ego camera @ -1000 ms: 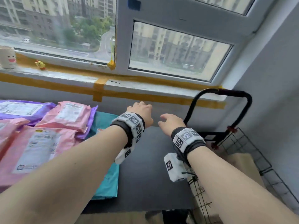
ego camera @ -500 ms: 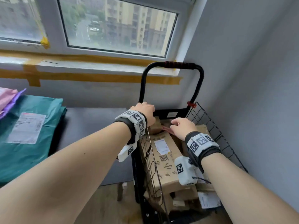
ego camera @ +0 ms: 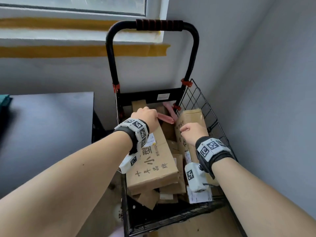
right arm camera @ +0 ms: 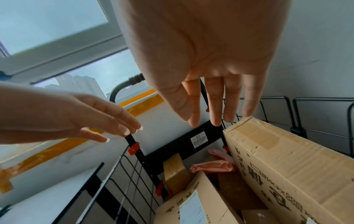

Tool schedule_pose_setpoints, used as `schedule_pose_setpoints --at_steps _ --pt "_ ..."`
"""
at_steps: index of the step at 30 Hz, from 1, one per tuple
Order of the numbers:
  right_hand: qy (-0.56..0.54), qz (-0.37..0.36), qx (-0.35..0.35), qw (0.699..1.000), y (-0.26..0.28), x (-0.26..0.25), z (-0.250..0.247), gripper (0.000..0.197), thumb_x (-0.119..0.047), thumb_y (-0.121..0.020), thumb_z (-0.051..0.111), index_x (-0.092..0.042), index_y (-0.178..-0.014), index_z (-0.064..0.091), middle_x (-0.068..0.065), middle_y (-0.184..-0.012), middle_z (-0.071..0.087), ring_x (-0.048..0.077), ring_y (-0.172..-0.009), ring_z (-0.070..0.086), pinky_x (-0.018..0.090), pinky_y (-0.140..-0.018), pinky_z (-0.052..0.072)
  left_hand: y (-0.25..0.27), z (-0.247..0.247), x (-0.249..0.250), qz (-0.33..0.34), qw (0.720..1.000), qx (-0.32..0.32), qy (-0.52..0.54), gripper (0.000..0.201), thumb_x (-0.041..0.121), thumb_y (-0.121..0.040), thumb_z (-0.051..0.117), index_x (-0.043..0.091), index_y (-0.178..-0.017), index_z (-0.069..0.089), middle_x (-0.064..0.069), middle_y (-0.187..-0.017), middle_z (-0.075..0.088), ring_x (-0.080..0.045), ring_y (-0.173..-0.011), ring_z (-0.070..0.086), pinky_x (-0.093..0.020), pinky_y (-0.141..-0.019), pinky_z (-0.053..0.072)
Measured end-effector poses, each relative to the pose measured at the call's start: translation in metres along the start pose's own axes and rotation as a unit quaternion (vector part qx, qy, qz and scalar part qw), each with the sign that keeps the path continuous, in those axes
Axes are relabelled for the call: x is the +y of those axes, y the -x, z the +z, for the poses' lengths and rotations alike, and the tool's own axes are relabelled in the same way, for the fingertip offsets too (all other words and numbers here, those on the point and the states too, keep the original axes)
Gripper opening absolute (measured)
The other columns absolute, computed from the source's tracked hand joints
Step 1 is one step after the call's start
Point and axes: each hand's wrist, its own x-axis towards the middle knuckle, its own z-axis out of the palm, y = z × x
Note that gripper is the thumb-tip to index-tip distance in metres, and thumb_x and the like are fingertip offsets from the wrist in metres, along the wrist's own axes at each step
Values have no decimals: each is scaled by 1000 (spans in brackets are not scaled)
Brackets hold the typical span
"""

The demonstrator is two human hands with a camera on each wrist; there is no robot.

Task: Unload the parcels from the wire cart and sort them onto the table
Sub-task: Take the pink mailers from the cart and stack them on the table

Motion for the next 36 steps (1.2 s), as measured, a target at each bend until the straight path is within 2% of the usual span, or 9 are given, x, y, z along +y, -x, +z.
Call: schedule_pose_setpoints --at_steps 7,11,15,19,22,24,29,33,36 --pt "24 16 -43 999 -71 5 2 27 -15 -92 51 -23 -113 67 2 -122 64 21 -111 58 25 -90 45 -83 15 4 -6 999 -3 36 33 24 -89 48 25 -121 55 -6 -120 52 -28 -113 50 -42 -92 46" --pt "19 13 -57 998 -116 4 6 29 -14 -91 51 -23 -114 67 1 -122 63 21 -110 58 21 -85 40 -127 23 -5 -30 998 3 51 34 29 -91 48 27 -124 53 -5 -121 52 -27 -114 50 -40 -93 46" --pt "20 5 -83 996 -160 1 16 31 -11 -91 51 -19 -116 66 2 -125 62 21 -115 56 23 -92 42 -164 34 -12 -58 996 -2 67 41 28 -92 49 25 -132 47 -7 -131 47 -27 -120 47 -40 -94 43" --pt "39 6 -90 995 -204 0 31 29 -16 -88 54 -26 -112 67 2 -121 64 25 -110 58 32 -95 48 -195 52 -21 -93 988 34 120 50 24 -91 52 24 -139 38 -6 -141 37 -26 -126 41 -41 -97 42" --pt "37 8 -122 992 -233 1 45 32 -17 -89 56 -25 -118 64 2 -126 61 24 -116 55 35 -99 46 -217 67 -30 -125 983 18 135 52 27 -91 52 24 -140 36 -6 -142 36 -27 -127 40 -43 -99 43" --pt "53 6 -136 989 -252 4 55 35 -16 -90 56 -24 -123 61 2 -131 58 24 -120 53 34 -101 43 -230 77 -35 -141 980 2 142 52 26 -91 51 24 -140 36 -7 -143 35 -27 -129 38 -44 -101 42" --pt "88 15 -162 983 -293 10 80 35 -14 -91 54 -21 -125 62 4 -134 57 26 -121 52 30 -99 41 -257 103 -43 -157 974 -33 161 47 23 -90 49 22 -137 42 -9 -141 36 -28 -128 38 -43 -102 41" --pt "111 9 -197 974 -316 8 101 33 -22 -91 52 -20 -124 60 8 -130 57 29 -117 54 33 -96 42 -271 122 -46 -159 969 -44 186 43 22 -90 50 22 -133 46 -10 -137 40 -29 -122 44 -40 -100 42" --pt "113 -16 -230 967 -326 6 115 32 -25 -91 52 -16 -122 60 8 -123 60 29 -111 56 30 -87 42 -276 132 -48 -161 967 -42 195 43 22 -90 50 24 -132 48 -9 -136 41 -28 -122 45 -41 -100 41"
